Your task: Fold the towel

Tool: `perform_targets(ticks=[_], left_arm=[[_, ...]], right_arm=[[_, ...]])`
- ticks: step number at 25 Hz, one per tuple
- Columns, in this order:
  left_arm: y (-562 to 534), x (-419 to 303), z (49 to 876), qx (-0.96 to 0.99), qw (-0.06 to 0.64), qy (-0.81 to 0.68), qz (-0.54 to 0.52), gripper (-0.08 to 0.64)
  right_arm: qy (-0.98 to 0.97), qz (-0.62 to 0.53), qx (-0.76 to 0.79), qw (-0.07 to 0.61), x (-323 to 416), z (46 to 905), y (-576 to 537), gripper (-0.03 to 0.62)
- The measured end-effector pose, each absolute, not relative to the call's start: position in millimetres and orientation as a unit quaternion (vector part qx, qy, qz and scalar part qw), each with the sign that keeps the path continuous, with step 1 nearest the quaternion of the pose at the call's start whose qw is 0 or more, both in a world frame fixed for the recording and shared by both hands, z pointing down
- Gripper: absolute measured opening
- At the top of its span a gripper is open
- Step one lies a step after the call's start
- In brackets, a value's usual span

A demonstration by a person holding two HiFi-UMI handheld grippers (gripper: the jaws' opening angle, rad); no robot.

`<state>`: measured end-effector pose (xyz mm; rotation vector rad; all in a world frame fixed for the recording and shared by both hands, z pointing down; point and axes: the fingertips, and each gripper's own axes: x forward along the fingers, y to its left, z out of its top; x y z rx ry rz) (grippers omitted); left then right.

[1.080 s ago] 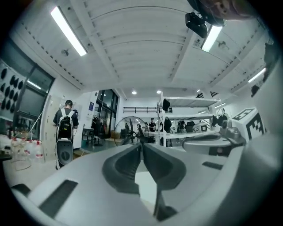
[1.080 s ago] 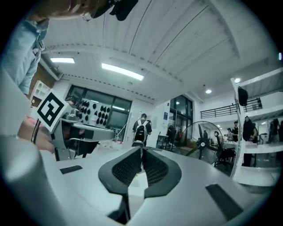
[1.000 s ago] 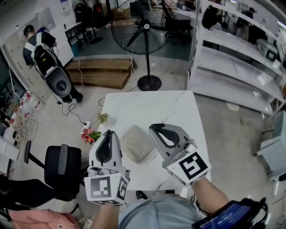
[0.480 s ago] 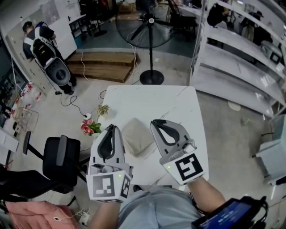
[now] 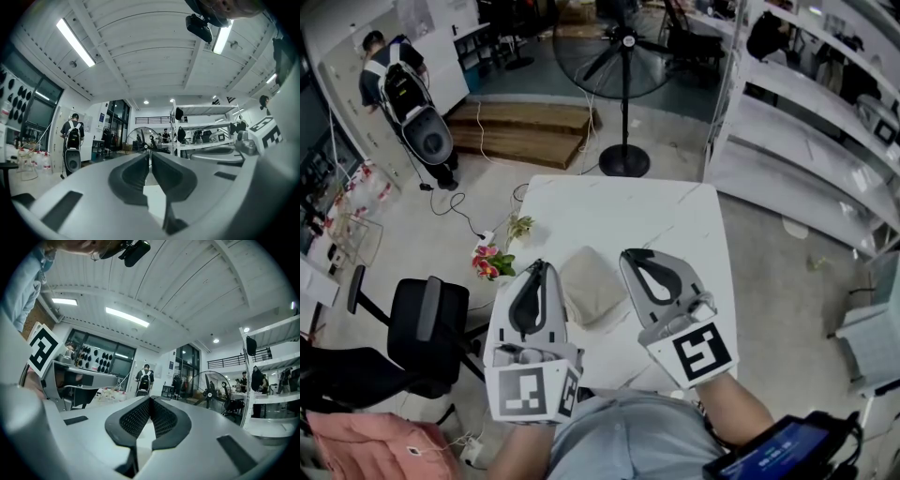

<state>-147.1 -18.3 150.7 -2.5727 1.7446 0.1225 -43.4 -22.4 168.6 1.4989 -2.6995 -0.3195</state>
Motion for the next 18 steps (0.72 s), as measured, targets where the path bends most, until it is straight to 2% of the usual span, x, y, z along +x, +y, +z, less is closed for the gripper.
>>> perform_targets(ticks=[18], left_arm=[[-21.5,-137.8,152.0,-0.832,0.028,0.553,0.033,0.025]], right_arm=[[-0.870,-0.106,0.482,0.021,-43.5,173.8,-25.9,0.012]])
